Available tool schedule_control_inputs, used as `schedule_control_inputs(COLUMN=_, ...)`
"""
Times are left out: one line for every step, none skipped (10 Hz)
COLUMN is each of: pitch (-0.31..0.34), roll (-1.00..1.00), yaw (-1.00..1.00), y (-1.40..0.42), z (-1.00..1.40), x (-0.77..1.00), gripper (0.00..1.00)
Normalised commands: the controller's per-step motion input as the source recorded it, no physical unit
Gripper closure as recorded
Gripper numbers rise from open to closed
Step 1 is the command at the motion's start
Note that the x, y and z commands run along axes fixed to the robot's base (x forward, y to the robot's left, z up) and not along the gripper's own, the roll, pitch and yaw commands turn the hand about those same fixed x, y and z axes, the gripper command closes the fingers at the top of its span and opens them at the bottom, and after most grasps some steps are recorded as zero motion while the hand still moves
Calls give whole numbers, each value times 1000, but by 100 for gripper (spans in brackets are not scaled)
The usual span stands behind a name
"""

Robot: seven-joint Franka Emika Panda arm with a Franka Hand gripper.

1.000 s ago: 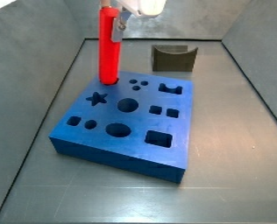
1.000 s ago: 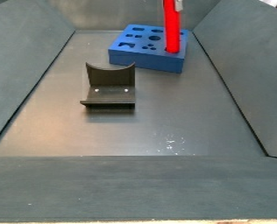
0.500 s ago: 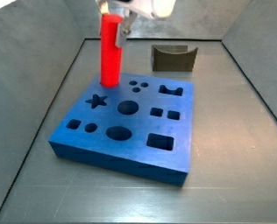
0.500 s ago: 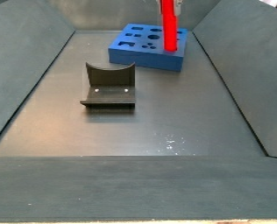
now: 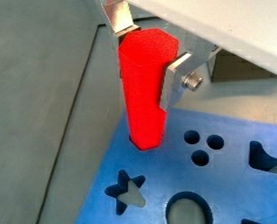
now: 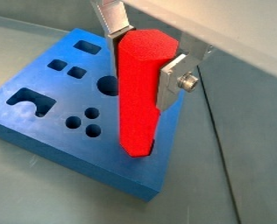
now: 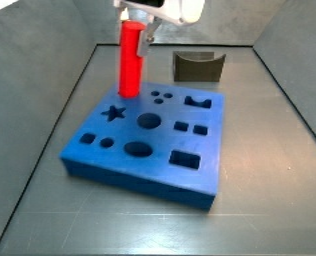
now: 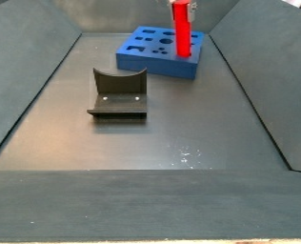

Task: Pick up the hexagon object. Move up. Place the hexagon object on the fixture. Regrasp the hexagon object. Move to above the board. Insert the hexagon object.
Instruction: Insert the hexagon object.

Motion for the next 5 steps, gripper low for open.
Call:
schedule_control_inputs(pitch=0, roll=1, yaw=0, y=0, z=-34, x=0, gripper=100)
schedule_control_inputs(pitch=-41, roll=111, yaw=0, y=-114, z=-1000, x=0, gripper=100)
schedule_control_inputs(pitch=-19, roll=66, yaw=20, y=-89, z=-1000, x=-6, gripper=100)
schedule_control_inputs(pitch=-114, roll=59, yaw=23, y=-54, z=-1000, x=-160, gripper=100)
schedule_control_inputs(pitch=-180, roll=9, yaw=69, y=-77, z=-914, x=-146, gripper=100)
